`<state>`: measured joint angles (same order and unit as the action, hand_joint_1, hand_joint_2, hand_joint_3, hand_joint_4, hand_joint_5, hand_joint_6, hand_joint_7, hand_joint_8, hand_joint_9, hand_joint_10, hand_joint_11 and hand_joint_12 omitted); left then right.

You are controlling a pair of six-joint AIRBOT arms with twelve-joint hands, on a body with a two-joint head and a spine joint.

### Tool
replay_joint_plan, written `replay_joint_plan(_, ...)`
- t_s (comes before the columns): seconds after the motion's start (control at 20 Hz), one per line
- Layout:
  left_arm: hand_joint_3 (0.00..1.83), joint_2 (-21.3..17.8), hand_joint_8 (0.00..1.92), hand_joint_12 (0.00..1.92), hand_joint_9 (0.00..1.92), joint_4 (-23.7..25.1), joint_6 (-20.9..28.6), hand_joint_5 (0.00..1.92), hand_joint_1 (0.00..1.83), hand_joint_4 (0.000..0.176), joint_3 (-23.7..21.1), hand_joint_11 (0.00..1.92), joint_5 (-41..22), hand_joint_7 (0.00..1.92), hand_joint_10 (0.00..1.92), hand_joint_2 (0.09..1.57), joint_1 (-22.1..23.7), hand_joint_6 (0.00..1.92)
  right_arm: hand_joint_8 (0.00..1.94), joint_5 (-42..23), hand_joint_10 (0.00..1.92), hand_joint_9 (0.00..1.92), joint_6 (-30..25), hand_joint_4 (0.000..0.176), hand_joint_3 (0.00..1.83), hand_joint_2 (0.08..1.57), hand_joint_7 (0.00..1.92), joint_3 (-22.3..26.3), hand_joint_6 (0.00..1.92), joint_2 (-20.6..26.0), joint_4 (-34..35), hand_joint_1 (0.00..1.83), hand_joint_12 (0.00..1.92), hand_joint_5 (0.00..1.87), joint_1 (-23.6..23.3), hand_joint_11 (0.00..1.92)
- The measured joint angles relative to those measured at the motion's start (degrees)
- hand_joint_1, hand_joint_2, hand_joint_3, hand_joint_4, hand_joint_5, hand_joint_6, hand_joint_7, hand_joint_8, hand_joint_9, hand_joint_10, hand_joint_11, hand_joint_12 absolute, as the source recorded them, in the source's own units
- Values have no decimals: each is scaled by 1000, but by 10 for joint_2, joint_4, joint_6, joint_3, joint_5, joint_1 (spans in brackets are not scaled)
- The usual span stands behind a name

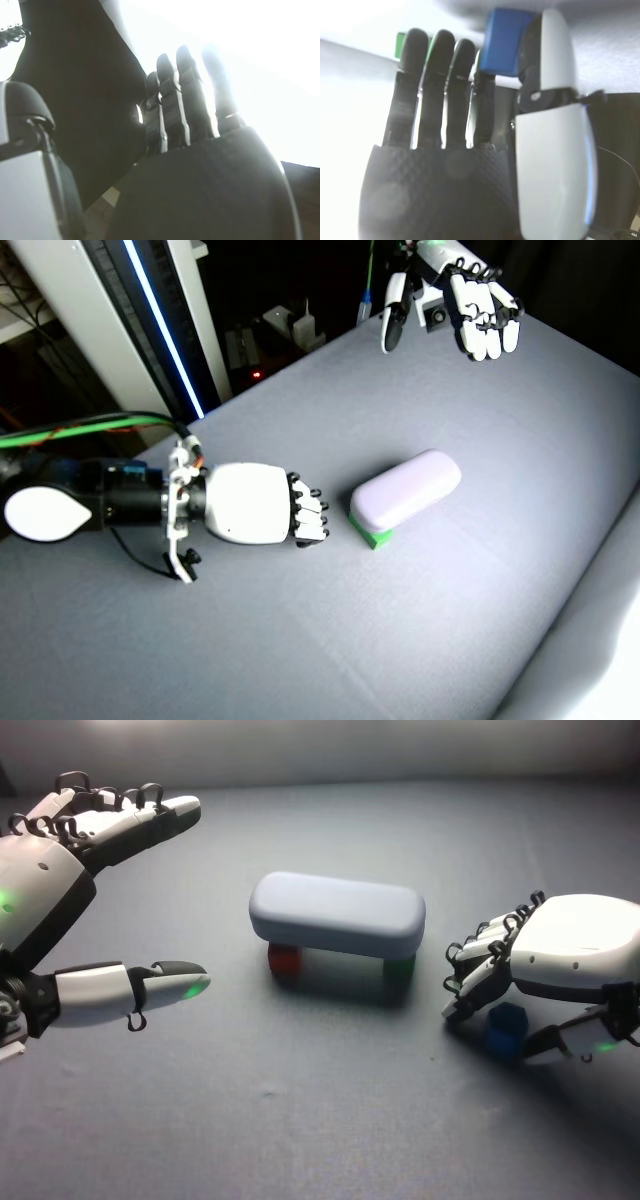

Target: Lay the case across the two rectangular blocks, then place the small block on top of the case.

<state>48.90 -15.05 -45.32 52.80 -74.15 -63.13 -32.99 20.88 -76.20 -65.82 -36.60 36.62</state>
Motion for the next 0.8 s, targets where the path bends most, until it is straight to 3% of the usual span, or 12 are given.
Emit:
replay_joint_plan(0.15,0,0,2,781,429,0,0,354,824,0,0,0,0,488,4,929,0,2,862,9,1075,481,0,0,0,990,418,-3,5,0,1,1242,1453,787,0,376)
replay_joint_plan(0.25,0,0,1,760,413,0,0,344,827,12,0,0,0,470,0,934,0,0,863,9,1049,497,0,0,0,989,429,-4,5,-1,2,1271,1395,805,0,412)
replay_joint_plan(0.4,0,0,1,728,408,0,1,343,801,15,0,0,0,473,0,935,0,0,848,9,1101,489,0,0,0,1000,433,-5,1,-2,3,1233,1481,809,0,403)
replay_joint_plan(0.5,0,1,2,727,408,0,1,341,780,14,0,0,0,476,0,932,0,0,1240,9,1542,439,0,0,1,1001,359,-5,10,-2,4,1260,1786,873,0,435)
replay_joint_plan(0.55,0,2,5,772,434,0,1,355,807,0,0,0,0,493,7,932,0,3,1319,8,1615,440,0,0,2,1012,352,-5,17,-2,4,1233,1835,904,0,449)
replay_joint_plan(0.6,0,2,1,756,425,1,2,354,831,0,0,0,0,485,2,932,0,1,1385,7,1685,447,0,0,1,1016,353,-5,18,-2,4,1221,1885,921,0,473)
replay_joint_plan(0.65,0,2,0,772,421,0,2,351,814,4,0,0,0,481,0,933,0,0,1406,7,1679,511,0,0,6,1083,402,-5,759,-3,6,1177,1865,976,0,545)
replay_joint_plan(0.7,1,2,1,756,418,0,2,346,814,10,0,0,0,476,0,935,0,0,1384,5,1635,549,0,0,7,1117,447,-5,992,-3,7,1157,1833,937,0,572)
replay_joint_plan(0.8,1,2,6,750,437,0,2,345,812,2,0,0,0,488,9,938,0,2,1237,3,1486,604,-1,0,1,1142,562,-5,1093,-3,8,1145,1771,900,0,572)
